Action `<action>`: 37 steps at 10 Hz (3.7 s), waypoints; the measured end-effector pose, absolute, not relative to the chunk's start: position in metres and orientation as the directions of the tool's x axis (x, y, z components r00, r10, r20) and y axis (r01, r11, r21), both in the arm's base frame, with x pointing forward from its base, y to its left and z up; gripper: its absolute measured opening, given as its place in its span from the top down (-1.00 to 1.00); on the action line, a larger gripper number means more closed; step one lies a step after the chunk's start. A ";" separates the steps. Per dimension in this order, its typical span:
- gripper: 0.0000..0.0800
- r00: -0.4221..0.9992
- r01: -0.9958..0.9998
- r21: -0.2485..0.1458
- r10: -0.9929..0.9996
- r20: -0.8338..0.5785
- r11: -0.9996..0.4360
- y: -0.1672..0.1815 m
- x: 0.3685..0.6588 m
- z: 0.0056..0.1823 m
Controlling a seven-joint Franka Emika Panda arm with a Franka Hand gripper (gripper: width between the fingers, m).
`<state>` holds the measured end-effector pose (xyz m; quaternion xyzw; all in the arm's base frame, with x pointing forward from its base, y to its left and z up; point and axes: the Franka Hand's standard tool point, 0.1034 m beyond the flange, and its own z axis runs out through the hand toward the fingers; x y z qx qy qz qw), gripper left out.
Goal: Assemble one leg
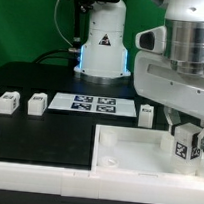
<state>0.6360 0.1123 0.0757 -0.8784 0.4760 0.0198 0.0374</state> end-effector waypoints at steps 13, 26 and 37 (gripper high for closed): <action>-0.62 0.961 -0.277 -0.074 -0.276 -0.015 -0.958 0.122 0.634 0.074; 0.27 0.999 0.038 -0.065 0.037 0.010 -0.997 0.115 0.635 0.074; 0.27 0.363 -0.932 -0.047 -0.930 -0.066 -0.360 0.113 0.637 0.072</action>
Offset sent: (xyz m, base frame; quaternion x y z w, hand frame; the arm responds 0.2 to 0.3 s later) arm 0.0000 0.0000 0.0000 0.0000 0.0000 0.0000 1.0000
